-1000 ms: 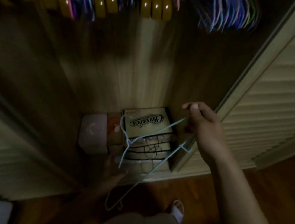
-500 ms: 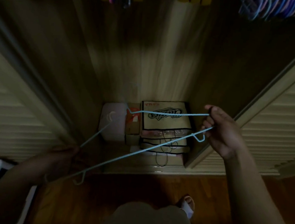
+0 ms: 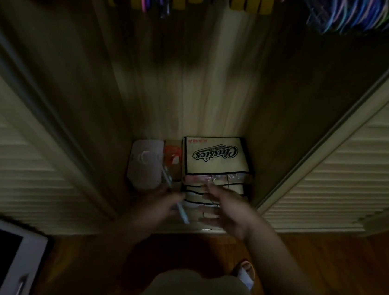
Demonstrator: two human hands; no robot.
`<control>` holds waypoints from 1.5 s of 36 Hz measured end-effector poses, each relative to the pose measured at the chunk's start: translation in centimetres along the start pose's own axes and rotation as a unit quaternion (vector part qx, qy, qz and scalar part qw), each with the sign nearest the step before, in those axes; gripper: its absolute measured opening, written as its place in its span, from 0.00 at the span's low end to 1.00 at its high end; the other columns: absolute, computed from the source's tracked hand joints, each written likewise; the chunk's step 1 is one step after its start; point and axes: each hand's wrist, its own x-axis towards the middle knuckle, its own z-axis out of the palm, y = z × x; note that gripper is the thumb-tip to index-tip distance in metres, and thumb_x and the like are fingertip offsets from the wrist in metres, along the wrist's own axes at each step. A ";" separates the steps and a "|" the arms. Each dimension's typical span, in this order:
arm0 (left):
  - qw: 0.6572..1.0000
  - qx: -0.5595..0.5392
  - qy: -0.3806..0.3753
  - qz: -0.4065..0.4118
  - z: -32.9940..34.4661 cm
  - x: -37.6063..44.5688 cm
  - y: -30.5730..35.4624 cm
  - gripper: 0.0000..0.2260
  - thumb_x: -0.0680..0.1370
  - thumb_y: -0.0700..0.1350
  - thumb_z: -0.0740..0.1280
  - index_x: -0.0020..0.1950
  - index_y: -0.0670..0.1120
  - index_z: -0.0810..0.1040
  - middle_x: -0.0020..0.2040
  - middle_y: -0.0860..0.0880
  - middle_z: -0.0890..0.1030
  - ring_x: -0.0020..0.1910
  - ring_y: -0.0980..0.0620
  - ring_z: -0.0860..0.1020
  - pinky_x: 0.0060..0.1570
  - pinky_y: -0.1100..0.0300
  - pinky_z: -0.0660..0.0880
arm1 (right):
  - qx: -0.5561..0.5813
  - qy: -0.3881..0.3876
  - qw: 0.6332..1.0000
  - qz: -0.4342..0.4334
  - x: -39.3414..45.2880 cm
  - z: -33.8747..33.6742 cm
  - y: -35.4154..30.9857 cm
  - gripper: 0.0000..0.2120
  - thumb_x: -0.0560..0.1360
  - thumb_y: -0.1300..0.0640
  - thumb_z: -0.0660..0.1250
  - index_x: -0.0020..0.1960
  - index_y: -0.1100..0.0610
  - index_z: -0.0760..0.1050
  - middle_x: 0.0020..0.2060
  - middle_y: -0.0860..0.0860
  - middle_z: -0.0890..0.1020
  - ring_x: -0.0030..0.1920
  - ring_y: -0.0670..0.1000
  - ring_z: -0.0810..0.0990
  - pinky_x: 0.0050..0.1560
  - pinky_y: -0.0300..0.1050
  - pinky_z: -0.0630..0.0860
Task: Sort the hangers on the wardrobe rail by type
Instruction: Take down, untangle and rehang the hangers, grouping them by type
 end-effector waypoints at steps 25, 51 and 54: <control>0.596 0.394 0.268 0.645 -0.4 -8.3 33.1 0.16 0.78 0.41 0.64 0.65 0.43 0.75 0.64 0.44 0.74 0.65 0.49 0.71 0.64 0.60 0.66 | -0.170 0.348 0.864 -0.321 -10.1 -7.2 -16.8 0.06 0.80 0.58 0.64 0.51 0.48 0.77 0.45 0.54 0.82 0.43 0.57 0.84 0.36 0.59 0.83; 0.410 0.539 0.511 0.530 -5.3 -10.1 49.6 0.36 0.65 0.56 0.61 0.72 0.43 0.67 0.57 0.37 0.73 0.58 0.37 0.70 0.64 0.42 0.64 | -0.536 0.512 0.581 -0.338 -13.6 -5.1 -30.9 0.28 0.78 0.61 0.64 0.74 0.51 0.58 0.51 0.50 0.81 0.48 0.51 0.82 0.47 0.45 0.78; 0.410 0.545 0.507 0.527 -5.4 -10.1 49.6 0.37 0.65 0.56 0.62 0.72 0.43 0.66 0.58 0.37 0.73 0.59 0.37 0.70 0.64 0.42 0.64 | -0.539 0.525 0.545 -0.371 -13.3 -4.9 -33.4 0.31 0.77 0.64 0.63 0.77 0.53 0.56 0.46 0.50 0.80 0.43 0.52 0.81 0.42 0.48 0.79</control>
